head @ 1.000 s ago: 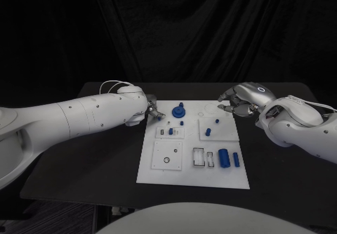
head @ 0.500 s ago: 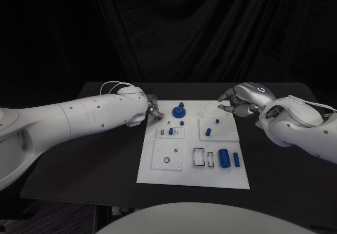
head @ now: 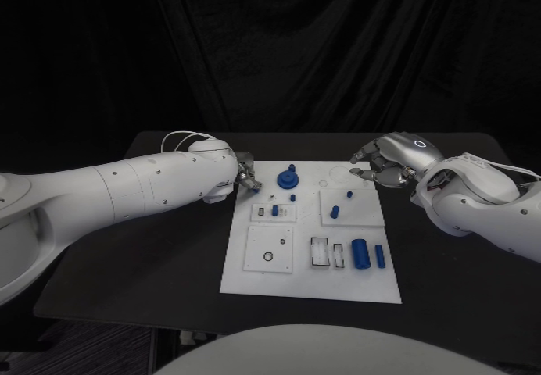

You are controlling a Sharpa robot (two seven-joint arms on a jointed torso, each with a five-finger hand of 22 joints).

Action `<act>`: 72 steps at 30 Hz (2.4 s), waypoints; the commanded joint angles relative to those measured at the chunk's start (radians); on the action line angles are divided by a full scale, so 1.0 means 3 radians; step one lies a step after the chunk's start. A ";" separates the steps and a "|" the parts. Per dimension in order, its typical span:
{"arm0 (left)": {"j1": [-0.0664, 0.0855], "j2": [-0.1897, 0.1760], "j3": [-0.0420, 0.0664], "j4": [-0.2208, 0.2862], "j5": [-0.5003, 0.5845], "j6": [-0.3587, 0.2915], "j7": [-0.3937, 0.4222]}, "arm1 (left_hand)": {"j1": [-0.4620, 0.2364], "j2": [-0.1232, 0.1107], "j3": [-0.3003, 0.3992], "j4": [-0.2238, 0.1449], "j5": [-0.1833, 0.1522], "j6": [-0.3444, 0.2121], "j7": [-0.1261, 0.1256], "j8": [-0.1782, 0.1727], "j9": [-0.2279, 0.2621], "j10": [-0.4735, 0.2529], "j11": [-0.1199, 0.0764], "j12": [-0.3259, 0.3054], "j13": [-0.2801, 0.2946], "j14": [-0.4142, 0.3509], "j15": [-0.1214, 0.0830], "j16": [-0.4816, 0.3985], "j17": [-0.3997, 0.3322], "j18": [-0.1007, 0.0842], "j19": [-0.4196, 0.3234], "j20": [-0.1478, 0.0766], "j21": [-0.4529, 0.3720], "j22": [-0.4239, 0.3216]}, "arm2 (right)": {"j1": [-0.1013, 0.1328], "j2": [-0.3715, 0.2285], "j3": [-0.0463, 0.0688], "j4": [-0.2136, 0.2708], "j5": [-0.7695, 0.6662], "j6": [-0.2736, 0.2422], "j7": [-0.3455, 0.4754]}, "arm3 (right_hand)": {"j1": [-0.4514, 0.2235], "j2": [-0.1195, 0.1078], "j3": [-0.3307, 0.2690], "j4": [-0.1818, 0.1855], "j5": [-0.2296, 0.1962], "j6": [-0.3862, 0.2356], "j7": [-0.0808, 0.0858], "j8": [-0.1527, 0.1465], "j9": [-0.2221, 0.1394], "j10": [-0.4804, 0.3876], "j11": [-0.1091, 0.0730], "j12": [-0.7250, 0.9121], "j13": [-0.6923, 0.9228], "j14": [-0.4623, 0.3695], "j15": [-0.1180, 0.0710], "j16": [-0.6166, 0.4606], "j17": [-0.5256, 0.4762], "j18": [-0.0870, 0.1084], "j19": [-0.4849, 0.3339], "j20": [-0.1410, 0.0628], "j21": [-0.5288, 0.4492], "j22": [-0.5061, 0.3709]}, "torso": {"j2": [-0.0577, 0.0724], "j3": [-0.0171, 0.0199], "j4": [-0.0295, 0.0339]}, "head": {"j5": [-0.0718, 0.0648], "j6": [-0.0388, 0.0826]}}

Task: Assemble the parts on the task board

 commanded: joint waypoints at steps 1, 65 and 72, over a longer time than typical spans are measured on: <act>-0.0007 -0.0014 0.0003 0.0023 0.0019 -0.0081 0.0063 | 0.0006 -0.0057 0.0095 -0.0015 0.0026 0.0018 -0.0025 0.0008 0.0012 0.0353 -0.0021 0.0012 0.0877 0.0346 -0.0013 0.0009 0.0878 0.0005 0.0092 -0.0009 -0.0016 0.0665 | -0.0007 -0.0007 0.0002 0.0007 -0.0009 0.0027 -0.0070 | -0.0007 0.0014 0.0026 -0.0006 0.0020 0.0023 0.0002 -0.0014 -0.0004 0.0182 0.0027 -0.0018 0.0712 0.0256 0.0020 -0.0021 0.0489 0.0051 0.0025 0.0020 -0.0024 0.0601 | 0.0001 -0.0002 0.0001 | 0.0007 0.0000; -0.0186 -0.0640 0.0002 0.1102 0.0174 -0.0666 -0.0068 | -0.0301 -0.0234 0.0486 0.0052 -0.0175 0.0101 -0.0035 0.0080 0.0102 0.0353 -0.0033 0.0012 0.0877 0.0346 -0.0027 0.0009 0.0878 -0.0002 0.0119 -0.0026 -0.0005 0.0692 | -0.0008 -0.0061 0.0002 -0.0005 0.0071 0.0050 -0.0086 | 0.0002 0.0019 0.0039 -0.0008 0.0041 0.0024 0.0002 -0.0017 -0.0009 0.0179 0.0026 -0.0021 0.0710 0.0256 0.0019 -0.0023 0.0487 0.0050 0.0026 0.0020 -0.0023 0.0601 | -0.0028 0.0003 0.0006 | 0.0027 0.0000; -0.0192 -0.0646 0.0002 0.1111 0.0173 -0.0611 -0.0075 | -0.0311 -0.0235 0.0480 0.0056 -0.0178 0.0114 -0.0039 0.0091 0.0111 0.0353 -0.0035 0.0012 0.0877 0.0346 -0.0028 0.0009 0.0878 0.0002 0.0110 -0.0026 -0.0018 0.0685 | -0.0008 -0.0055 0.0002 -0.0008 0.0071 0.0060 -0.0092 | 0.0003 0.0017 0.0042 -0.0008 0.0049 0.0028 0.0003 -0.0016 -0.0010 0.0177 0.0027 -0.0024 0.0707 0.0255 0.0019 -0.0027 0.0483 0.0052 0.0024 0.0020 -0.0030 0.0599 | -0.0029 0.0005 0.0008 | 0.0020 0.0000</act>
